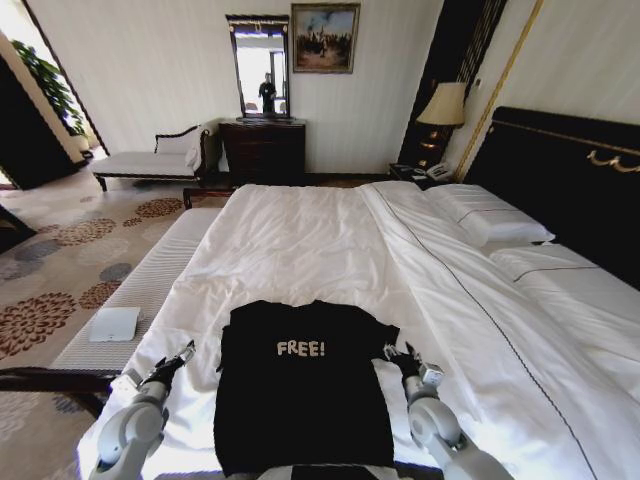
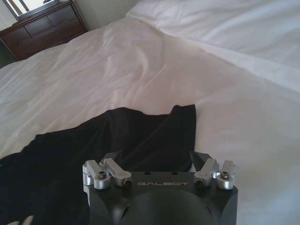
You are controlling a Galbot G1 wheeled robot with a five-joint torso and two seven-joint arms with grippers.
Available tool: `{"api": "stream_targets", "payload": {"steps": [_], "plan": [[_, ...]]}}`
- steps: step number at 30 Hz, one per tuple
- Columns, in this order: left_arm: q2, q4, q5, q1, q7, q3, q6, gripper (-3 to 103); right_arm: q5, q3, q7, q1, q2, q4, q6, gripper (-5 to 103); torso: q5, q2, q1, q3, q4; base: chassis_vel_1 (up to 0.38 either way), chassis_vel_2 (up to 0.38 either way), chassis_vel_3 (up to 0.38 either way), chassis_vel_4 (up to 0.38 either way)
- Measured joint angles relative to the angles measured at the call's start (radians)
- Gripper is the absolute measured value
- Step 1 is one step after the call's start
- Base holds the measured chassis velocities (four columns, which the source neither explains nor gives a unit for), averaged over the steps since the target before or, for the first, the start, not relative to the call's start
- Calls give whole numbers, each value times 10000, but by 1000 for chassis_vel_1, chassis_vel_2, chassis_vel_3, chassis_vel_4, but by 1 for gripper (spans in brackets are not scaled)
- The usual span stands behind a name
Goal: Fold the clothes on the bed.
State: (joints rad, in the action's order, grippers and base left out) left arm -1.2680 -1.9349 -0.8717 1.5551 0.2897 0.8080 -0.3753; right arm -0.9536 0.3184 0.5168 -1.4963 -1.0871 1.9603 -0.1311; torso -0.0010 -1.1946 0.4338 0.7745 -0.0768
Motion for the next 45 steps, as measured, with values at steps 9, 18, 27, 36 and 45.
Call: {"api": "stream_targets", "payload": {"steps": [9, 18, 27, 36, 45], "plan": [[82, 147, -16, -34, -1, 15, 20, 100, -1006, -82, 187, 79, -268, 49, -139, 100, 2, 0, 0, 0, 0, 0, 0, 0, 0], [151, 271, -67, -135, -8, 0, 36, 100, -728, -89, 497, 154, -412, 95, -145, 100, 3, 1, 1, 0, 0, 0, 0, 0, 0], [162, 357, -67, -209, -7, -66, 36, 100, -786, -24, 945, -192, -535, 528, -372, 100, 2, 1, 1, 1, -2, 0, 0, 0, 0], [119, 258, -34, -165, 23, -78, 11, 100, -1492, -95, 963, 170, -686, 244, -462, 100, 2, 1, 3, 1, 0, 0, 0, 0, 0], [86, 136, -14, -46, 36, 49, 7, 100, -1085, -127, 918, 70, -642, 362, -445, 99, 2, 1, 2, 1, 0, 0, 0, 0, 0]]}}
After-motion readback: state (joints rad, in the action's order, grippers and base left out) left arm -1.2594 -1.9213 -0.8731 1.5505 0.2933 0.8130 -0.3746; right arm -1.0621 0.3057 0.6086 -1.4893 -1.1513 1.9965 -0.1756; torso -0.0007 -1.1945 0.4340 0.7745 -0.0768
